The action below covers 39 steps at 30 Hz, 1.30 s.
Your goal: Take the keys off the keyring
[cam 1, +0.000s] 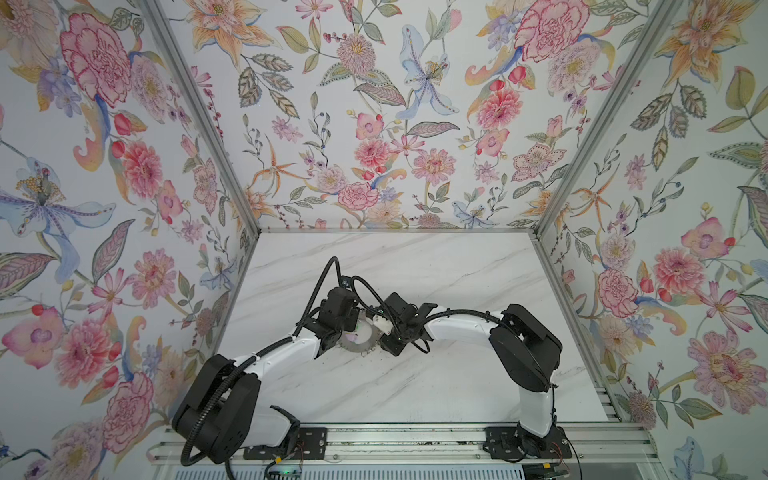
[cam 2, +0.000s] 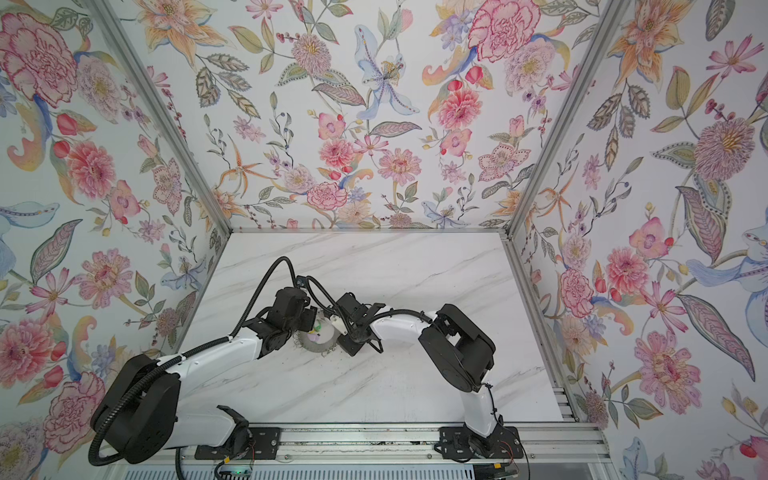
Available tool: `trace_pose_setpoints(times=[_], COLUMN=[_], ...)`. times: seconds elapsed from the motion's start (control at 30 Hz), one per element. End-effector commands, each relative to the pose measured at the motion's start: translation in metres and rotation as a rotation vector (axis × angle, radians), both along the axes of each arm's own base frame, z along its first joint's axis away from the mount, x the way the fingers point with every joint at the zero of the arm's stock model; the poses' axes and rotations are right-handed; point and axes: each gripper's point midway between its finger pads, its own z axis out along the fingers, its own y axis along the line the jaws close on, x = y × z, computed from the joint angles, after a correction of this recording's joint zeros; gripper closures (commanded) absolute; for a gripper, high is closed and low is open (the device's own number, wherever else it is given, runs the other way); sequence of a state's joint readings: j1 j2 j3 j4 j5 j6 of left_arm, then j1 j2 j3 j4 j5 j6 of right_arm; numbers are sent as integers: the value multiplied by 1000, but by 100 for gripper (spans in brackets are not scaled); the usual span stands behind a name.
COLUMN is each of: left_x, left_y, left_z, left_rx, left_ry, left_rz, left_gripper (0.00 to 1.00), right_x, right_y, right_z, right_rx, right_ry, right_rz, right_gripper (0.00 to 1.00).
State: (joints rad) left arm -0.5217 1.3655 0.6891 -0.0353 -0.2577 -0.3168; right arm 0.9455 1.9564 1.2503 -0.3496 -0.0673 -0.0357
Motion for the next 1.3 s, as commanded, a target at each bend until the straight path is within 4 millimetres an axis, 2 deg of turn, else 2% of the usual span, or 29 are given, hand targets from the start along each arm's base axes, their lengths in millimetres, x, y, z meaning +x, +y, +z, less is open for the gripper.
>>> trace_pose_setpoints(times=[0.0,0.1,0.2,0.27,0.33,0.53,0.67,0.83,1.07,1.27], left_x=[-3,-1,-1,-2,-4,-10,-12,-15,-16,-18], left_y=[1,-3,-3,-2,-1,0,-4,-19,-34,-60], left_z=[0,2,5,7,8,4,2,7,-5,-12], left_rx=[3,-9,-5,-5,-2,-16,-26,-37,-43,-60], left_ry=[-1,-7,-6,-16,-15,-10,-10,-30,11,25], left_rz=[-18,-28,-28,-25,-25,-25,-44,-104,-156,-238], left_gripper=[32,32,32,32,32,32,32,32,33,35], right_x=[-7,-10,-11,-8,-6,-2,4,10,18,19], right_y=[-26,-20,-12,-13,-15,-17,-20,-26,-32,-39], right_z=[-27,-27,-27,-25,-23,8,24,33,39,25], right_rx=[-157,-141,-135,-147,-131,-8,61,108,172,156], right_ry=[4,18,16,-5,6,43,72,90,128,169], right_rz=[9,18,27,23,13,-13,-36,-56,-89,-103], right_gripper=[56,59,65,70,71,75,83,83,83,84])
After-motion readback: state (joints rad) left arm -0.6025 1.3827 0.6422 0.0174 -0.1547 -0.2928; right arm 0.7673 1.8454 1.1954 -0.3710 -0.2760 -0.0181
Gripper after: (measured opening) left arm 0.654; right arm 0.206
